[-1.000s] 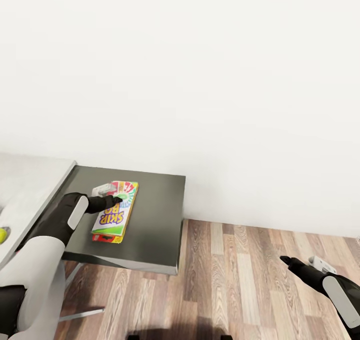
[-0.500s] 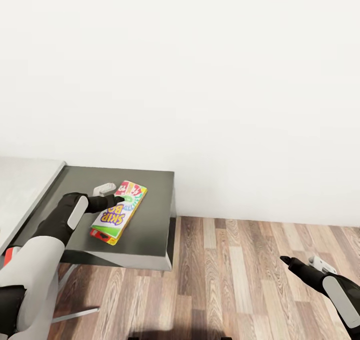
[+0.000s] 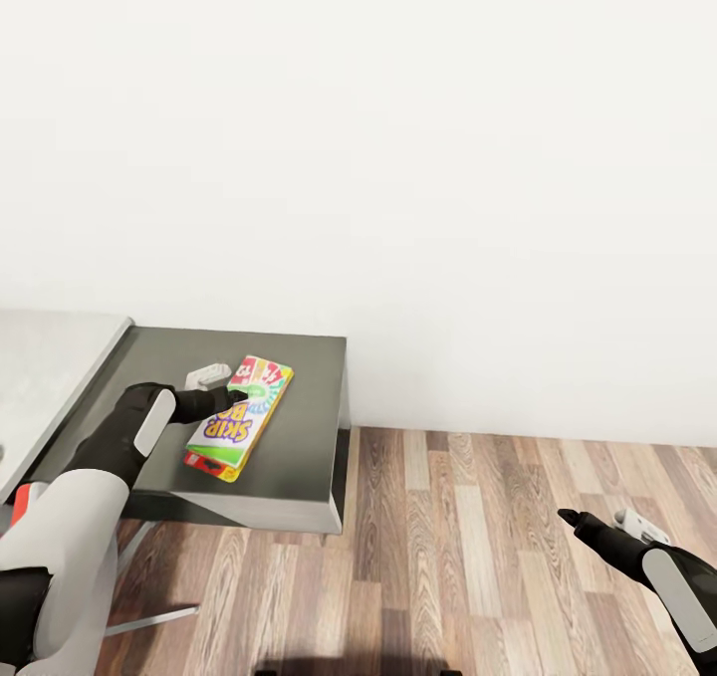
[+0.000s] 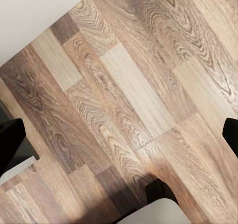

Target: Put all the toys in the child's room - the three board games (two on the bed and one on the table), the two jigsaw puzzles on the table, and the tennis ball on the table - inside the toy box on the table in the child's room.

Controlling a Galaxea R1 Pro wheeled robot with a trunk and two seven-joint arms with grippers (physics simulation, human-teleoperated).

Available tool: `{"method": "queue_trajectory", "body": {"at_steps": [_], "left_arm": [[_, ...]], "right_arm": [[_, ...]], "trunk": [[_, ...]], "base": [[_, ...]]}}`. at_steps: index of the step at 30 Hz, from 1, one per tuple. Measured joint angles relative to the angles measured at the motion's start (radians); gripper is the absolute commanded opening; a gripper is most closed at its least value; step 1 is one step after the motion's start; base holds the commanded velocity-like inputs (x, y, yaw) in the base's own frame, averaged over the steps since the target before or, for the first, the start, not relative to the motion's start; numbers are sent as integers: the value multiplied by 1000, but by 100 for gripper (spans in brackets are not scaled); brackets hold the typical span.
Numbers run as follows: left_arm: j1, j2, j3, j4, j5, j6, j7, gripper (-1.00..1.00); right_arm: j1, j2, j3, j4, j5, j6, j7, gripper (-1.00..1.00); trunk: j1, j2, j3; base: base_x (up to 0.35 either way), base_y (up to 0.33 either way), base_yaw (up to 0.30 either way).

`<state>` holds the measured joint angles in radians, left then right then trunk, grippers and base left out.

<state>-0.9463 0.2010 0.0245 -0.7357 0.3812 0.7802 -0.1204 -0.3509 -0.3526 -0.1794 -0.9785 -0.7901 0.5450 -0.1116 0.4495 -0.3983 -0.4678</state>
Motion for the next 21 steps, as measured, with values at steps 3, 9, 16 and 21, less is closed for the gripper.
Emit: {"method": "queue_trajectory", "body": {"at_steps": [3,9,16,21], "left_arm": [[0,0,0,0,0,0,0,100],[6,6,5,-6,-3,5,-5,100],[13,27,11,-33,5,14,-44,100],[-15,-2,-15,-5,0,-13,-18,100]], "right_arm": [[0,1,0,0,0,-1,-1,100],[6,17,6,-5,-6,-7,5,100],[12,56,32,-45,-49,-39,43,100],[12,84,15,-42,-80,-41,69,100]], "trunk": [[0,0,0],[0,0,0],[0,0,0],[0,0,0]], "base": [[-141,0,0],[-61,0,0],[0,0,0],[0,0,0]]}}
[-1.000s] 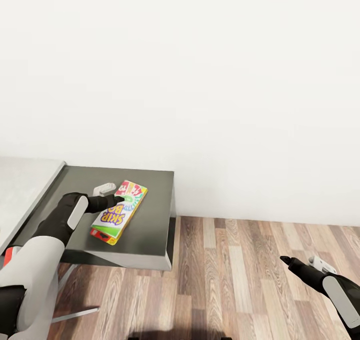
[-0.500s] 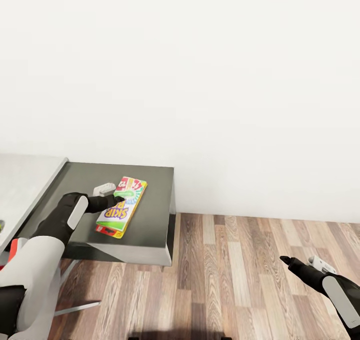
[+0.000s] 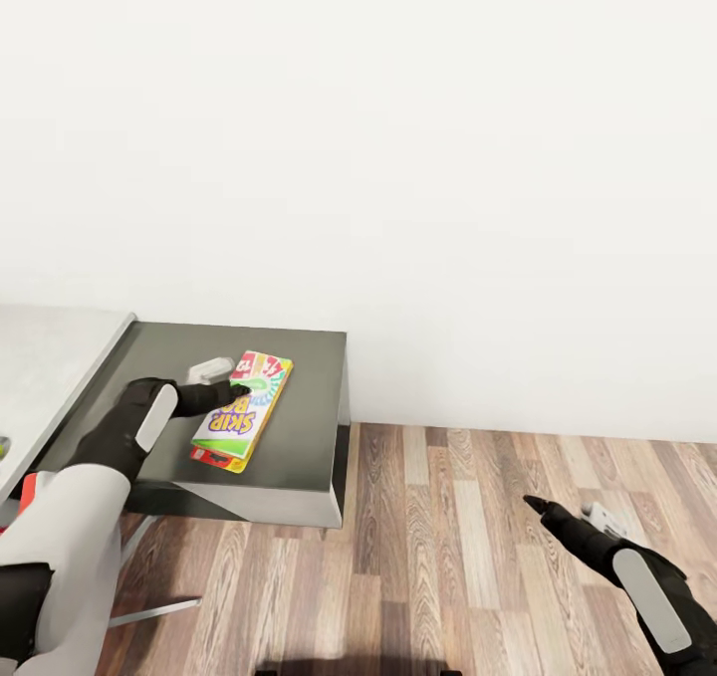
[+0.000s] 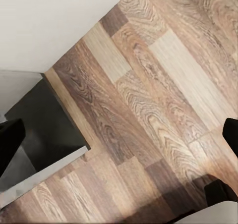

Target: Put all the toys in the child's room - the three board games (two on the bed and one on the table), the two jigsaw puzzles on the table, and the tennis ball on the table - inside the toy box on the table in the child's room.

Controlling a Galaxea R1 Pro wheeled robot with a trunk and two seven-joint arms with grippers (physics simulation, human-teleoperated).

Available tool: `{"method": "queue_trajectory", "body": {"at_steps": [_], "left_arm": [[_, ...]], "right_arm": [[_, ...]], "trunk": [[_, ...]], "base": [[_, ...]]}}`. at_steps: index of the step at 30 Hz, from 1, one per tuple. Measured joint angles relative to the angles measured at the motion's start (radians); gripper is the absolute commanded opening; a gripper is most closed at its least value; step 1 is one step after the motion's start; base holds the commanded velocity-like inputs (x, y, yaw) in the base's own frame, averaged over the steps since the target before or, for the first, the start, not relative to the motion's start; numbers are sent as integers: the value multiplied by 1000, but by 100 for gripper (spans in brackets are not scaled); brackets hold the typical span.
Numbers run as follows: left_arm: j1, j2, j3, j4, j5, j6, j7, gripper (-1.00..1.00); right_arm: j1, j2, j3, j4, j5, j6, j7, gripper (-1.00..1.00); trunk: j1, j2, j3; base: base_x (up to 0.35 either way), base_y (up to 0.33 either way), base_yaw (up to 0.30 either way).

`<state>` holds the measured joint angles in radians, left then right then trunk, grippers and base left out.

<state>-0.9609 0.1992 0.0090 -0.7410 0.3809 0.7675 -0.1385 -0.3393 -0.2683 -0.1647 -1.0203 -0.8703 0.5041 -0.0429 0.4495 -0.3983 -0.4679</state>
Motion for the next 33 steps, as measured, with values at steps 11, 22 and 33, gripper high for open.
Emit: {"method": "queue_trajectory", "body": {"at_steps": [11,22,33], "left_arm": [[-9,-56,-3,2,-114,-10,68,100],[-9,-57,-3,-2,-45,-9,118,100],[-9,-56,-4,1,-11,-10,181,100]], "right_arm": [[-1,62,0,0,-63,-2,56,100],[-1,124,0,1,-64,-3,60,100],[-1,124,0,1,-61,-4,60,100]], "trunk": [[0,-1,0],[0,0,0],[0,0,0]], "base": [[0,0,0],[0,0,0],[0,0,0]]}}
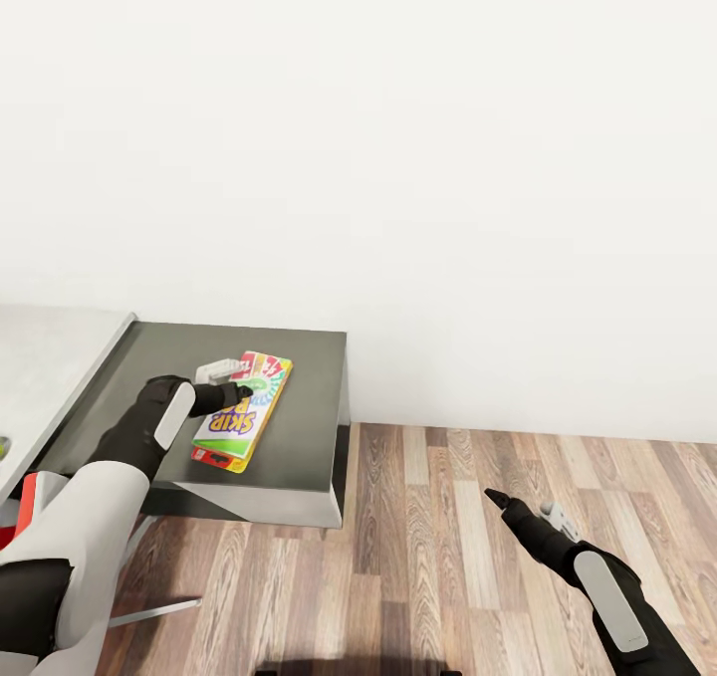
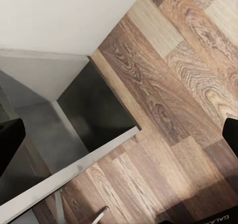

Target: Put all the toys in the child's room - the three board games (two on the bed and one on the table), the two jigsaw puzzles on the table, and the tennis ball on the table - inside the toy box on the table in the child's room.

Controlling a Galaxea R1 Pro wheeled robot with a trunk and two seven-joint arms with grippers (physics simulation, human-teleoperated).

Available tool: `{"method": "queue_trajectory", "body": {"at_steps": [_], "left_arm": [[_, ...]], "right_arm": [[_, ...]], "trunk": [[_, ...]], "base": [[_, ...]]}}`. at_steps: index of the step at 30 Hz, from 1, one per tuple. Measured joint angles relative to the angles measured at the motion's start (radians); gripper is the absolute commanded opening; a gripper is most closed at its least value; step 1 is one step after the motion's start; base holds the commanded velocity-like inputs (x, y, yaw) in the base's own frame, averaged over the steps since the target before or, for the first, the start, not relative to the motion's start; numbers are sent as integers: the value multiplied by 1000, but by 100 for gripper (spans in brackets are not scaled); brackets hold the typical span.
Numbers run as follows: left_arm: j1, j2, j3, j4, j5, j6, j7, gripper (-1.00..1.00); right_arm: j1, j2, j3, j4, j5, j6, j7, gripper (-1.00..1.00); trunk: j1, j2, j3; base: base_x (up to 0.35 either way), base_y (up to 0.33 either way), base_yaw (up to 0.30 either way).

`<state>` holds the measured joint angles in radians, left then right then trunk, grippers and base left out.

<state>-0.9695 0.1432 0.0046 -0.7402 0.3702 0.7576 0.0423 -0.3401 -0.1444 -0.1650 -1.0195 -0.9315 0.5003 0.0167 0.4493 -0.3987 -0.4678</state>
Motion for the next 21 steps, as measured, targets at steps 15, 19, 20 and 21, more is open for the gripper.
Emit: {"method": "queue_trajectory", "body": {"at_steps": [15,19,20,21], "left_arm": [[1,1,0,27,-1,0,1,100],[1,1,0,27,-1,0,0,100],[1,1,0,26,0,0,0,100],[1,1,0,26,0,0,-1,100]], "right_arm": [[0,0,0,1,2,0,-1,100],[0,0,0,1,3,0,0,100],[0,0,0,1,3,0,0,100],[0,0,0,1,3,0,0,100]], "trunk": [[0,0,0],[0,0,0],[0,0,0],[0,0,0]], "base": [[0,0,0],[0,0,0],[0,0,0],[0,0,0]]}}
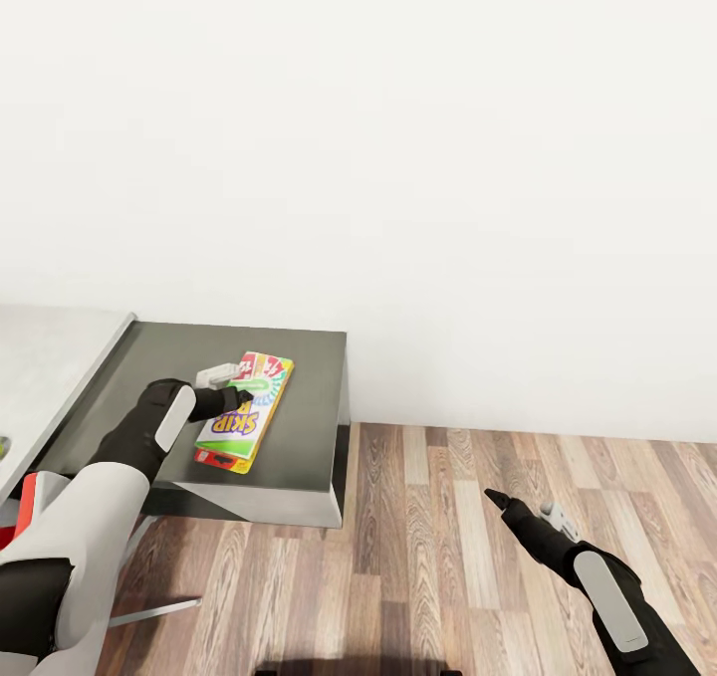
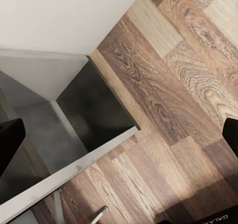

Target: Put all the toys in the child's room - the three board games (two on the bed and one on the table), the two jigsaw puzzles on the table, and the tennis ball on the table - inside the toy box on the table in the child's room.

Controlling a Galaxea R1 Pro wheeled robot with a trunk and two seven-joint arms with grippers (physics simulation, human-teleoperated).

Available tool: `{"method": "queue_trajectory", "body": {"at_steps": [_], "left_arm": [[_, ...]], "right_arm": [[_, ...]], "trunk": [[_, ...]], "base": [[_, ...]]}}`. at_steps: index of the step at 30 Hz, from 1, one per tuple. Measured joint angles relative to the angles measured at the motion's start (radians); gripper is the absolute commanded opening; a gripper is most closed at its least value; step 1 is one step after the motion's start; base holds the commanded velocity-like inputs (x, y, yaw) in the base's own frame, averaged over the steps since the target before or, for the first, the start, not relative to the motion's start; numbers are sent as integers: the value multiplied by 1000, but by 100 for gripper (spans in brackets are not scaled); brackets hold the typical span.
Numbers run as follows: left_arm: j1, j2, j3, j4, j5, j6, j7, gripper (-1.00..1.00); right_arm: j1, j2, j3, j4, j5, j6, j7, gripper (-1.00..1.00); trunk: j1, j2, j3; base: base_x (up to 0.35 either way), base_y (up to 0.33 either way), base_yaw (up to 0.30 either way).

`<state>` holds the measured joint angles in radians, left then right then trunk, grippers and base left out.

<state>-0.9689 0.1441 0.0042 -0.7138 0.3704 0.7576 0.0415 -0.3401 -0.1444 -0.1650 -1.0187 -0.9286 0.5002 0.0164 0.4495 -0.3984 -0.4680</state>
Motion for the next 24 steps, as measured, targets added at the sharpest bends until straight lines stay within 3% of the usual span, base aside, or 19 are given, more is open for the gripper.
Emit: {"method": "queue_trajectory", "body": {"at_steps": [4,9,24], "left_arm": [[0,1,0,0,4,2,-22,100],[0,8,-1,0,9,13,-123,100],[0,11,-1,0,7,16,-147,100]], "right_arm": [[0,0,0,0,-1,0,0,100],[0,0,0,0,0,0,0,100],[0,0,0,0,1,0,0,100]], "trunk": [[0,0,0],[0,0,0],[0,0,0]], "base": [[0,0,0],[0,0,0],[0,-72,0]]}}
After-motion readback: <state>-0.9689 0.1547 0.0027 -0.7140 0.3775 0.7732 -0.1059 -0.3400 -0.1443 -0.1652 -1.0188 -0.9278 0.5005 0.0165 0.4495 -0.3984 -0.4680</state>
